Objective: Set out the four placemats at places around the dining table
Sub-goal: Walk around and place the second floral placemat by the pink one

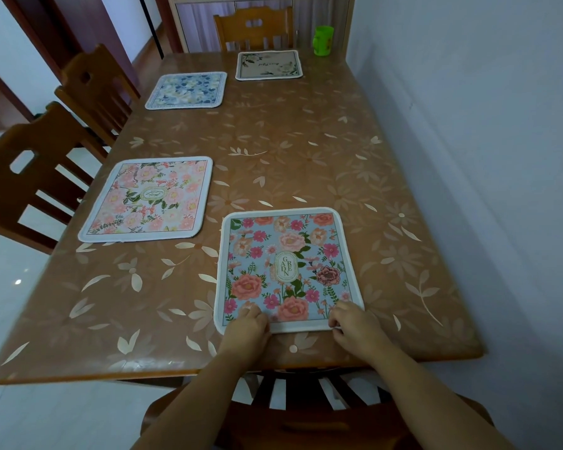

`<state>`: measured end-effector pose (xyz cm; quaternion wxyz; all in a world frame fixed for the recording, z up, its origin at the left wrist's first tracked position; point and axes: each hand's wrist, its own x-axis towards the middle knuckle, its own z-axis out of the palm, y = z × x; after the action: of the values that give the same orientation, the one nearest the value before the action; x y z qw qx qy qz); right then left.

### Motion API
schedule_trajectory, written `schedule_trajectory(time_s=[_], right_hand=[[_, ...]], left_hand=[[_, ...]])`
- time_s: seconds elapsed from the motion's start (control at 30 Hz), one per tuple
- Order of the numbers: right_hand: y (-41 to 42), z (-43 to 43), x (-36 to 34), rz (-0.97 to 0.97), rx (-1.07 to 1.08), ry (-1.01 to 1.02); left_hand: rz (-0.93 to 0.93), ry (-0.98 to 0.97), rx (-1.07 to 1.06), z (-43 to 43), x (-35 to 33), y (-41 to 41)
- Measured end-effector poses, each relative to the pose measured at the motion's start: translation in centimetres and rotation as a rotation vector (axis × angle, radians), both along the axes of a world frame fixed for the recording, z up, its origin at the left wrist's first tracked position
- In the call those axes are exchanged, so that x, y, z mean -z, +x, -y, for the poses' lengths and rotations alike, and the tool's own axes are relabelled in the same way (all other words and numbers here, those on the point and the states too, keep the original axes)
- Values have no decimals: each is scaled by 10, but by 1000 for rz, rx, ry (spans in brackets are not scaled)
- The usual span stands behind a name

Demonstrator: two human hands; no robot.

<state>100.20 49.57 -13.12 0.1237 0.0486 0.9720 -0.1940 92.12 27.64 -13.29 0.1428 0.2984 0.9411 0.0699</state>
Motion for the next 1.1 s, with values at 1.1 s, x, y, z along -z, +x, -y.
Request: schedule_trajectory(time_s=[1.1], right_hand=[[-9,-11,13,-19,78,35]], left_hand=[[112,94,-109,8,20,-20]])
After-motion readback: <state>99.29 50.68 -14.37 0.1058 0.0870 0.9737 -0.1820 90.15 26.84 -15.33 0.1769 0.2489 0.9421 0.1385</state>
